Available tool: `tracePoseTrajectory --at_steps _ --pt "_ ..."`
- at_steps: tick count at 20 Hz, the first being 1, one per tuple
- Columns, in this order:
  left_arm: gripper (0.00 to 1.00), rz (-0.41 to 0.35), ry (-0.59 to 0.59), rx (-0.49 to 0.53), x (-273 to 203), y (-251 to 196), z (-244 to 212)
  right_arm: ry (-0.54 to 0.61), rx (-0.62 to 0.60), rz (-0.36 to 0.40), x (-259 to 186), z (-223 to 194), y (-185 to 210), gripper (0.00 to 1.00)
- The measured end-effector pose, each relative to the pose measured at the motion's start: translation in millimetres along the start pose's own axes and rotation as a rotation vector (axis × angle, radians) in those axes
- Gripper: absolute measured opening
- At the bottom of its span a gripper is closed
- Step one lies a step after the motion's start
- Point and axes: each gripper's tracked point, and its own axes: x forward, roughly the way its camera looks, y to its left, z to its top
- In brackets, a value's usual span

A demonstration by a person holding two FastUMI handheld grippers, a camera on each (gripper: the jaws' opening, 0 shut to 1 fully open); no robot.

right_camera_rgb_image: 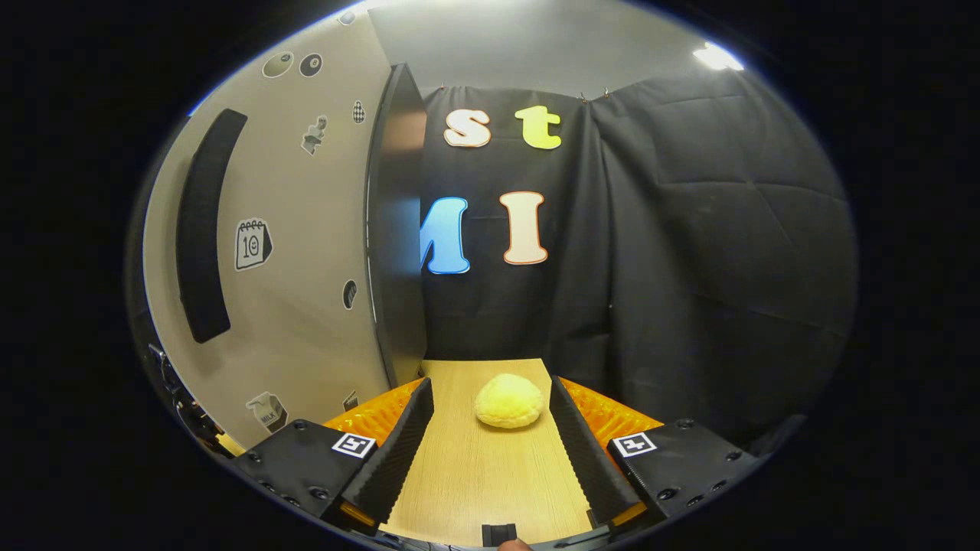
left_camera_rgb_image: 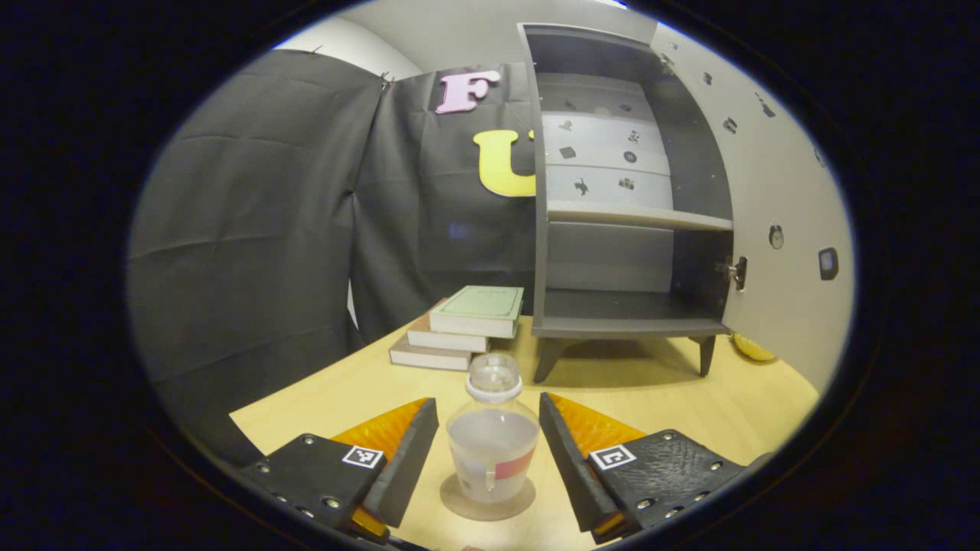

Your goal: Open the cabinet door with the right hand, grasp the bottle in the cabinet with the left hand and place it on the coaster, then close the cabinet door with the right hand.

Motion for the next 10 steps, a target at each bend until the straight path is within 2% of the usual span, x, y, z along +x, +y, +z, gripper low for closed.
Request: tracePoseTrajectory --at_steps 2,4,10 --pt "0.82 0.017 -0.024 0.007 -8.1 4.4 23.4 -0.010 -0.002 0.020 0.0 4.7 3.5 0.93" --pt "0.80 0.035 -0.040 0.021 -19.1 8.2 47.4 -0.016 0.002 0.041 0.0 9.3 6.3 0.93" --pt "0.82 0.060 -0.087 0.022 -53.8 12.7 140.1 -0.044 0.038 0.113 0.1 27.7 14.5 0.93"
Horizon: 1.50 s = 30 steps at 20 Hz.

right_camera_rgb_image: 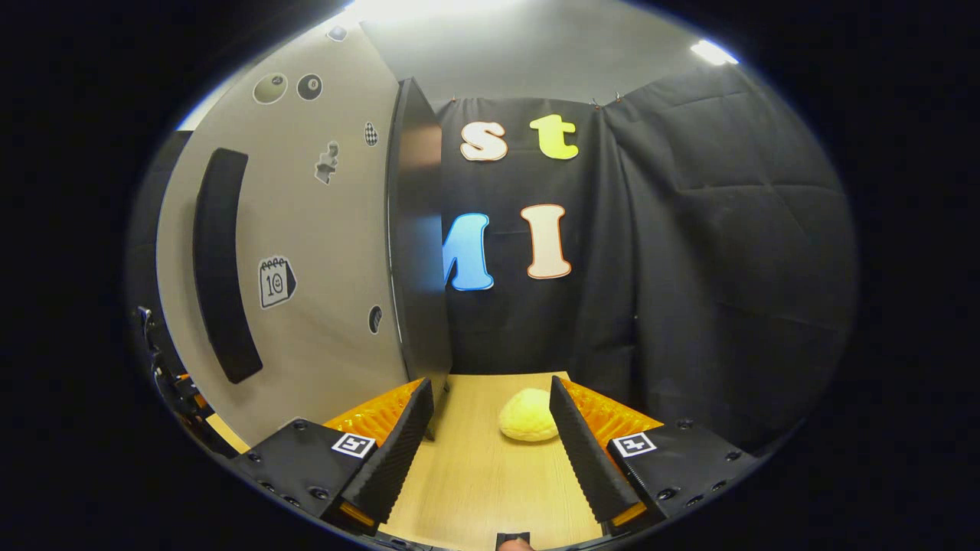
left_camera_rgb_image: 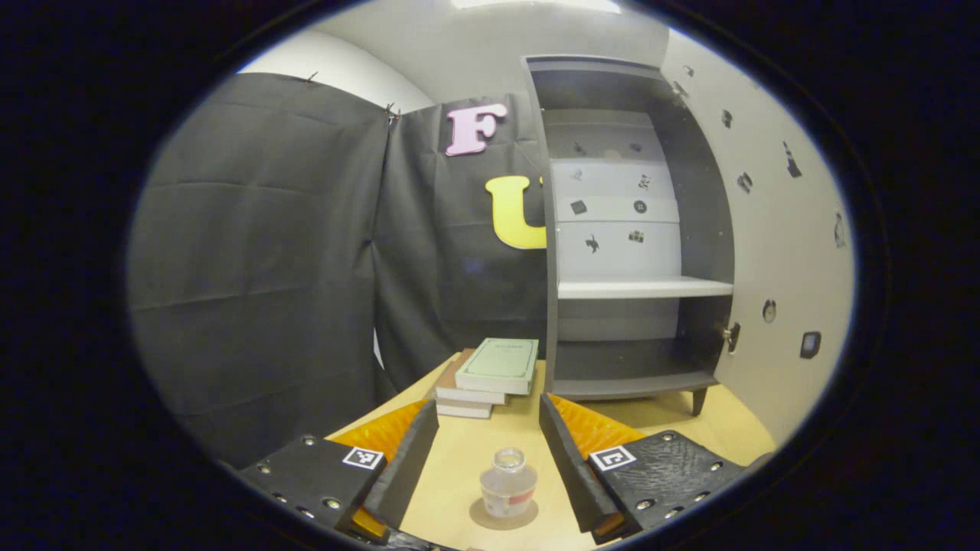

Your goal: Open the cabinet door with the right hand, grasp the bottle in the cabinet with the left hand and place it on the coaster, then close the cabinet door with the right hand.

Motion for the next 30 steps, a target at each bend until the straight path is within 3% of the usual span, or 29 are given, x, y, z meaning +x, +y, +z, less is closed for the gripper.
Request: tracePoseTrajectory --at_steps 4,5,10,16,22,23,30 --pt "0.80 -0.010 -0.063 0.039 -16.2 -0.6 65.7 -0.034 0.012 0.040 -2.4 17.3 8.9 0.93" --pt "0.80 -0.009 -0.069 0.057 -18.9 -0.2 75.8 -0.037 0.017 0.055 -3.0 19.9 14.0 0.96" --pt "0.80 -0.062 -0.120 0.061 -34.4 -8.9 113.5 -0.039 -0.007 0.086 -10.5 29.7 34.7 0.93" --pt "0.80 -0.111 -0.126 0.046 -26.1 12.1 111.5 -0.076 -0.023 0.071 -23.9 41.3 69.2 0.93" --pt "0.80 -0.113 -0.094 -0.020 -11.4 56.0 97.1 -0.073 -0.047 -0.053 -46.0 53.2 63.2 0.91" --pt "0.80 -0.112 -0.094 -0.026 -9.3 63.4 97.0 -0.071 -0.049 -0.060 -30.8 44.1 72.4 0.94" --pt "0.82 -0.115 -0.090 -0.045 5.1 89.8 91.4 -0.058 -0.074 -0.029 -29.5 43.5 99.8 0.91"
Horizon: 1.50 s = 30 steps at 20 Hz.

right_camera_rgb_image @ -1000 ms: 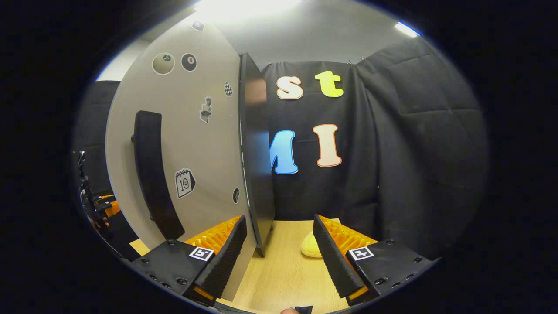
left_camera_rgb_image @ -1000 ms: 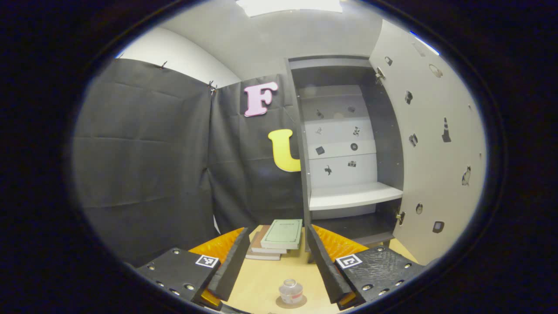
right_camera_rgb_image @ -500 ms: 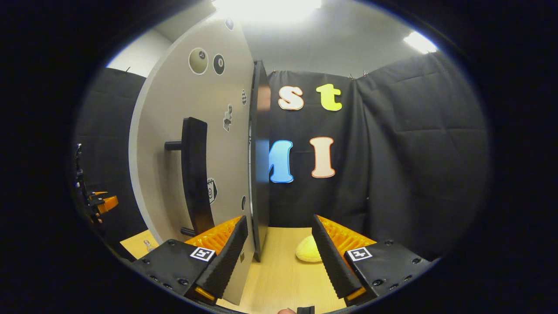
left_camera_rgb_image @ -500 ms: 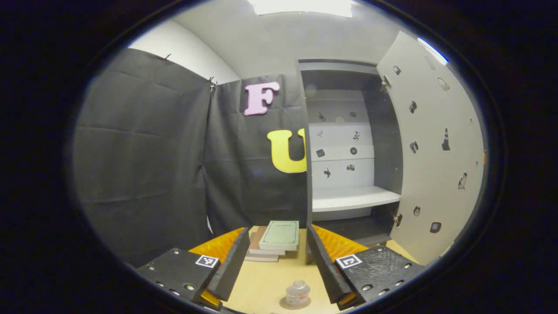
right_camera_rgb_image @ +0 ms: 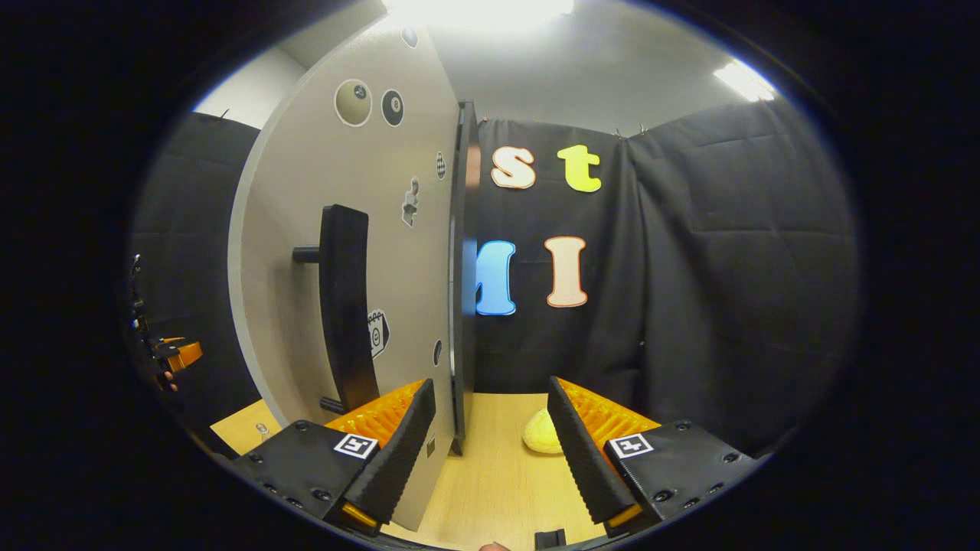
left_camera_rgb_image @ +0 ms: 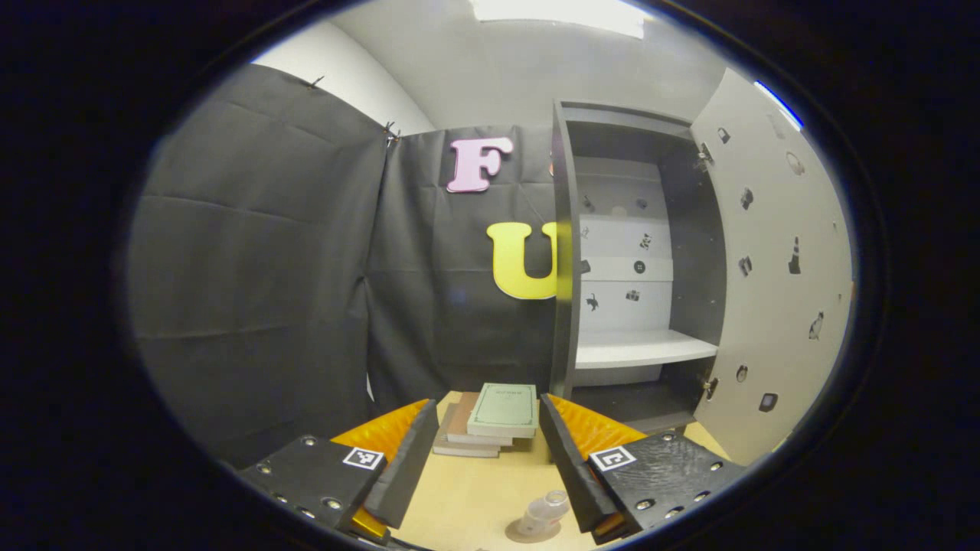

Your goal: Open the cabinet door with the right hand, grasp the bottle in the cabinet with the left hand and place it on the coaster, then close the cabinet door with the right hand.

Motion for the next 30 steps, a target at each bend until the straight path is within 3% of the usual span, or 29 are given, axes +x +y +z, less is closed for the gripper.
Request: tracePoseTrajectory --at_steps 1,10,12,15,19,30 --pt "0.82 -0.002 -0.001 -0.002 0.9 2.2 -0.4 0.000 0.003 0.009 -15.9 8.8 -3.1 0.91" --pt "0.80 0.000 -0.007 -0.007 -5.3 28.1 -3.4 -0.008 0.001 0.100 -7.9 14.2 47.6 0.94" --pt "0.80 0.007 -0.006 -0.007 -6.8 33.0 -4.1 -0.016 0.000 0.115 9.8 7.9 62.9 0.91" --pt "0.80 0.026 -0.011 0.000 -5.4 34.4 -5.8 -0.021 -0.006 0.141 16.7 9.7 75.3 0.94" --pt "0.82 0.049 -0.012 -0.007 -3.8 37.8 -7.9 -0.026 -0.017 0.168 1.5 19.4 93.6 0.94" --pt "0.80 0.104 -0.018 0.016 -5.4 44.1 -9.7 -0.044 -0.004 0.251 26.0 23.8 142.0 0.94"
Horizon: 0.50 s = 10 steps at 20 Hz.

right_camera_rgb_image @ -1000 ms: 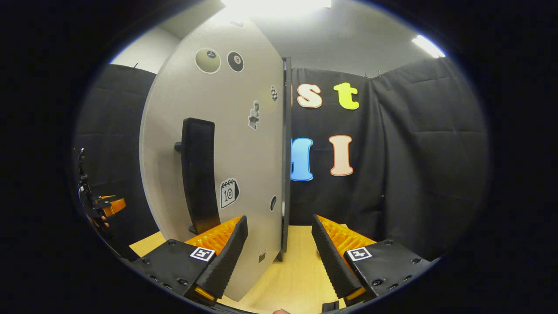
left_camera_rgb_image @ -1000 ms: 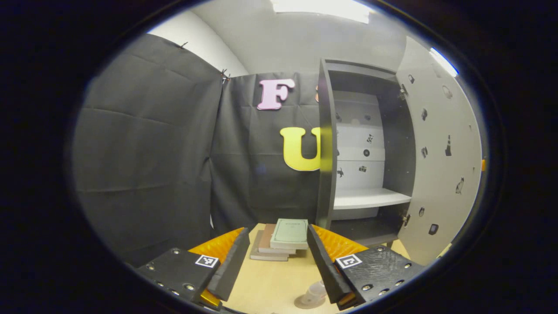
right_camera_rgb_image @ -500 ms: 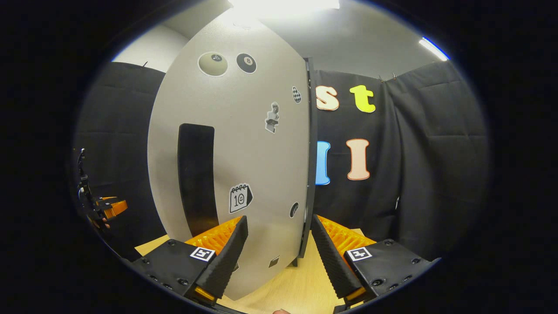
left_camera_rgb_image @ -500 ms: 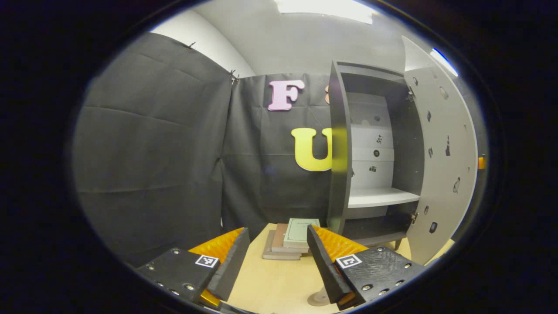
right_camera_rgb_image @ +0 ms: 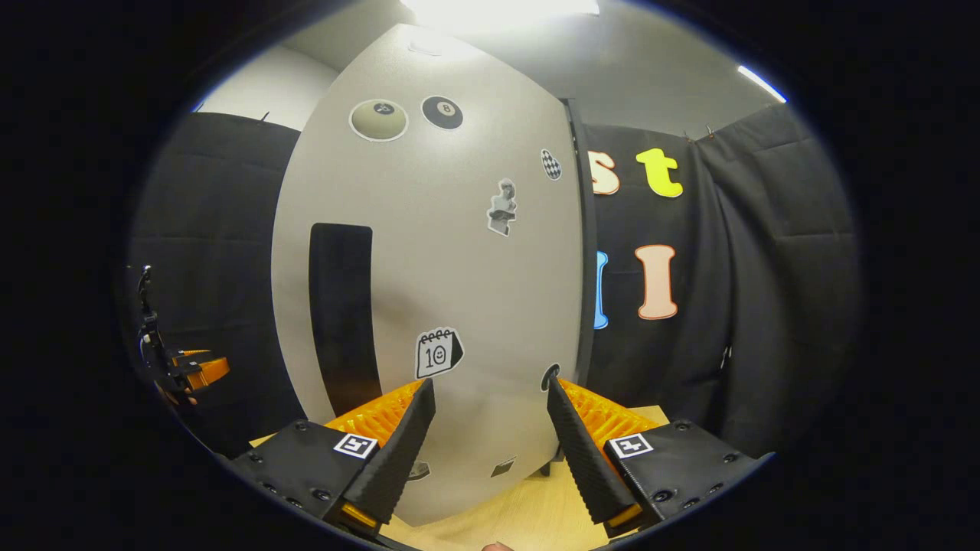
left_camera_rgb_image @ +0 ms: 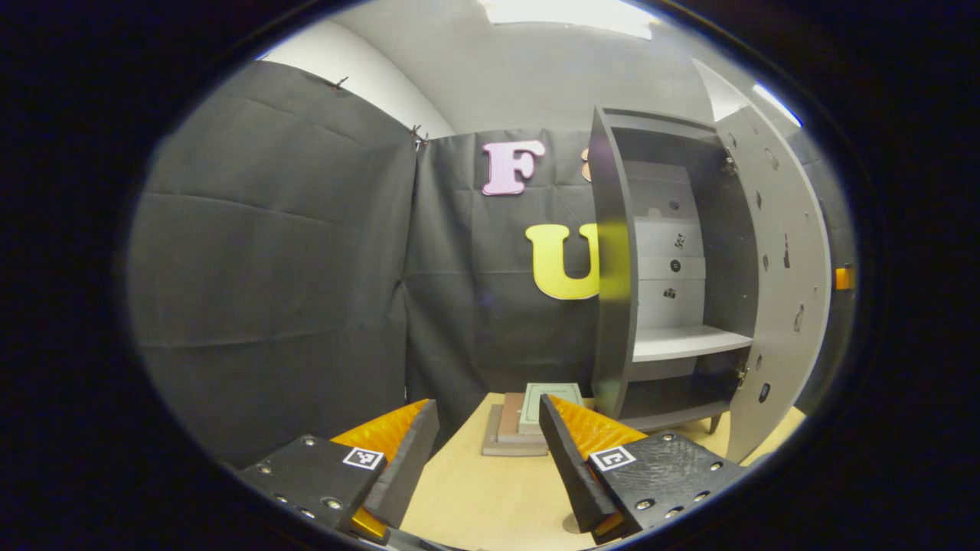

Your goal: Open the cabinet door with the right hand, grasp the bottle in the cabinet with the left hand and place it on the coaster, then close the cabinet door with the right hand.

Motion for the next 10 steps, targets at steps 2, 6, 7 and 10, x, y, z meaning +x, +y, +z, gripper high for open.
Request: tracePoseTrajectory --at_steps 2,6,7,10 --pt "0.82 0.013 0.002 0.001 -1.4 1.3 -0.4 -0.002 -0.001 0.019 7.9 1.9 7.1 0.94" --pt "0.80 0.049 0.015 0.010 -4.5 5.2 -1.9 -0.016 0.002 0.065 28.8 9.9 24.3 0.94" --pt "0.80 0.061 0.017 0.009 -5.3 6.1 -2.5 -0.019 0.003 0.078 34.6 11.1 29.1 0.94" --pt "0.80 0.096 0.023 0.002 -7.6 10.4 -3.3 -0.027 0.008 0.117 50.0 13.5 47.1 0.94"
